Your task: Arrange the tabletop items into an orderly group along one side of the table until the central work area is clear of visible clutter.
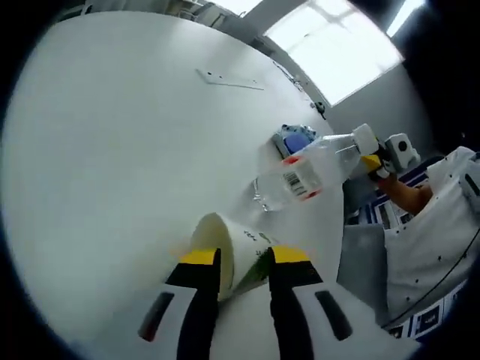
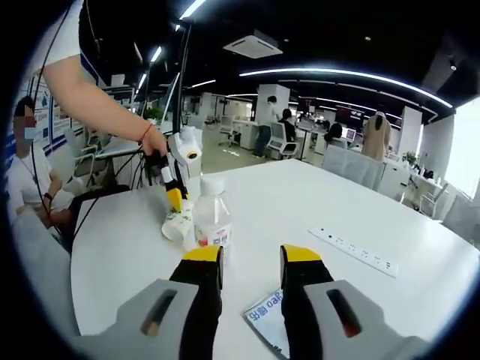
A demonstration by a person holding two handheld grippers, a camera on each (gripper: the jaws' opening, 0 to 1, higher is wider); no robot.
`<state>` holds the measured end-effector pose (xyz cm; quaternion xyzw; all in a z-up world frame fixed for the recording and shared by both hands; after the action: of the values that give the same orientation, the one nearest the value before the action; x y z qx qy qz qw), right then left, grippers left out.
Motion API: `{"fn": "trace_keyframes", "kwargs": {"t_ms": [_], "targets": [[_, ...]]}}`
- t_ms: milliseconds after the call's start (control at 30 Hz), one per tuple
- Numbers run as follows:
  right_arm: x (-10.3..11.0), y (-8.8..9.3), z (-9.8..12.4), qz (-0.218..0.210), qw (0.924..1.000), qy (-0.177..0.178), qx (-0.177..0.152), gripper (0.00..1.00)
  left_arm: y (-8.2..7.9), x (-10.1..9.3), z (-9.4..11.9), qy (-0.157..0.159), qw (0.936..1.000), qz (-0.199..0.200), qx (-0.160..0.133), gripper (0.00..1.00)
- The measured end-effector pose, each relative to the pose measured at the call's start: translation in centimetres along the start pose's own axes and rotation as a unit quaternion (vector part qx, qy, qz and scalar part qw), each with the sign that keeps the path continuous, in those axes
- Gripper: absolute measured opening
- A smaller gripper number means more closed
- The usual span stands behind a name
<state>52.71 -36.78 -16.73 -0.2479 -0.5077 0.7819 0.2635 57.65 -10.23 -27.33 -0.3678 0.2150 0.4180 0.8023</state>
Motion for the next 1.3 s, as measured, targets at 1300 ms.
{"fn": "trace_keyframes", "kwargs": {"t_ms": [1300], "targets": [[1.5,-3.0,0.7,0.013,0.9994,-0.021,-0.024,0.26,1.6,-6.7,2.6,-0.057,0.984,-0.168,0.012,0.0]]}}
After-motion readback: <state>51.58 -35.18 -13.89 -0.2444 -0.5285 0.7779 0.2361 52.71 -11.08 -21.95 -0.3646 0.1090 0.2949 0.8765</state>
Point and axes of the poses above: the point that each gripper's makers call its tool centre point, and the gripper's own axes: z roughly backward along the fingers, x roughly to its left, y roughly out of its underside, the point moved 4 cm from there along z, roughly backward along the fingers
